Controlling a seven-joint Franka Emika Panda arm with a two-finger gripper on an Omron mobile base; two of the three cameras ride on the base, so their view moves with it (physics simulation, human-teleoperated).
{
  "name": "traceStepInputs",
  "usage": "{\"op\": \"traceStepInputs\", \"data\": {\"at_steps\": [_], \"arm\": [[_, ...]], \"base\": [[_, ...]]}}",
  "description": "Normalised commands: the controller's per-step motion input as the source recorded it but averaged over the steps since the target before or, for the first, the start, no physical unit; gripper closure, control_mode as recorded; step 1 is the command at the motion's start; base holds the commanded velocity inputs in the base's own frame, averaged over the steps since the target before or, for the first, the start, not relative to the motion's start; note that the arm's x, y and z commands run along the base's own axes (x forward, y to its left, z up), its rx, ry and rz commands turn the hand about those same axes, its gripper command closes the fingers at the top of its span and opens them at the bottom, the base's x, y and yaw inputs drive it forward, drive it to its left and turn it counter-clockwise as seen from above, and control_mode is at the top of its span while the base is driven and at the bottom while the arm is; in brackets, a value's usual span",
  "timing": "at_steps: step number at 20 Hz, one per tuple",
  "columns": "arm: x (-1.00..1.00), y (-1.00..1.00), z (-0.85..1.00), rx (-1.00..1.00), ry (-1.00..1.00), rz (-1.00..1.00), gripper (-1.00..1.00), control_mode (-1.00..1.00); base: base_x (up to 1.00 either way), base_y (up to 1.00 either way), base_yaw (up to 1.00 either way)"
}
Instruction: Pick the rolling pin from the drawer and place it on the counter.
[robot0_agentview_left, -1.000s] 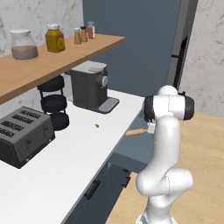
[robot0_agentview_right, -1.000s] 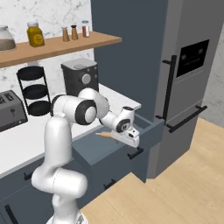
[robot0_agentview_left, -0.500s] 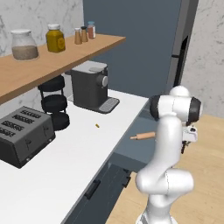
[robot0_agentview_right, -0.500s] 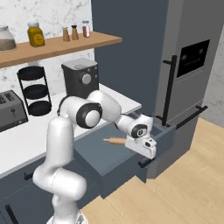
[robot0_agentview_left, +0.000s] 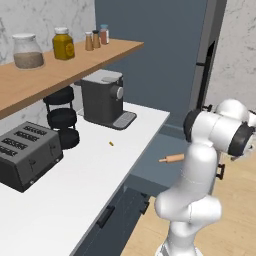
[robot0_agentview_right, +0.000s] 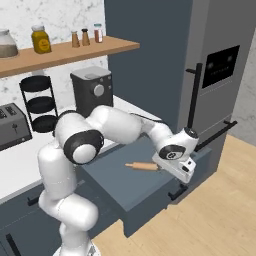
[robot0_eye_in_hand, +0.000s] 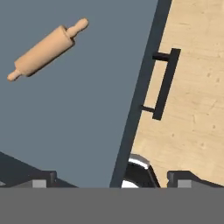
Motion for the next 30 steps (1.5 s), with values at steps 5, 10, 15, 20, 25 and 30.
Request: {"op": "traceStepInputs", "data": {"at_steps": [5,10,15,20,25,30], "arm": [[0.05,0.99,0.92,0.00,-0.24,-0.19,-1.00,-1.00],[0.30,1.00,0.20,-0.21,0.20,-0.39,-1.00,-1.00],[0.37,0.44,-0.01,-0.05,0.37,-0.30,-1.00,-1.00],[0.25,0.07,-0.04,0.11,0.12,-0.33,-1.00,-1.00],[0.11,0.00,-0.10,0.25,0.08,-0.30,-1.00,-1.00],[0.32,-0.05,-0.39,0.15,0.00,-0.16,-1.00,-1.00]], "base": [[0.00,0.00,0.00],[0.00,0.00,0.00],[0.00,0.00,0.00],[0.00,0.00,0.00],[0.00,0.00,0.00],[0.00,0.00,0.00]]}}
